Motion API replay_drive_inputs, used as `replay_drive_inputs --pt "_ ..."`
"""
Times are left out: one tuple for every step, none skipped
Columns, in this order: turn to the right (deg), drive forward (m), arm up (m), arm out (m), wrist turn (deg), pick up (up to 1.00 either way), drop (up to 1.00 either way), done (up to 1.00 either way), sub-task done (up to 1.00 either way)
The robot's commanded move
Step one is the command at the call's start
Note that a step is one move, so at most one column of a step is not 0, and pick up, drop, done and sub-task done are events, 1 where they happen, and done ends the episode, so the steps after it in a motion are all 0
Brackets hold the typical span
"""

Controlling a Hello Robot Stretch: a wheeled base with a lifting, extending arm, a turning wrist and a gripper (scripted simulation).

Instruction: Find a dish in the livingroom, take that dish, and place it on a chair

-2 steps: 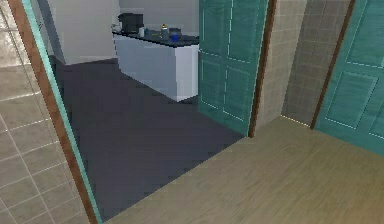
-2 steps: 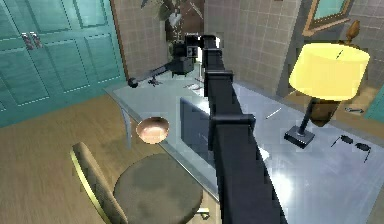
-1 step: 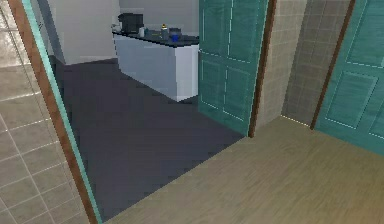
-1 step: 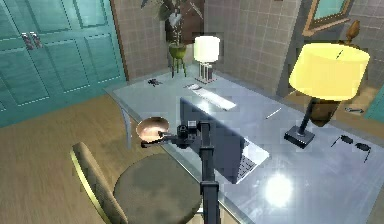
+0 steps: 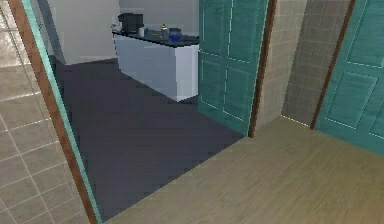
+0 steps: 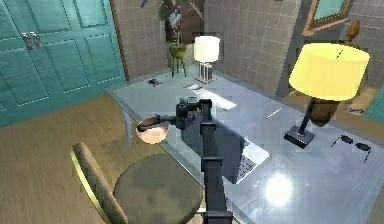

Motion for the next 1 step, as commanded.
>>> replay_drive_inputs --pt "0.0 0.00 -0.10 0.00 0.0 0.00 0.00 0.00 0.00"
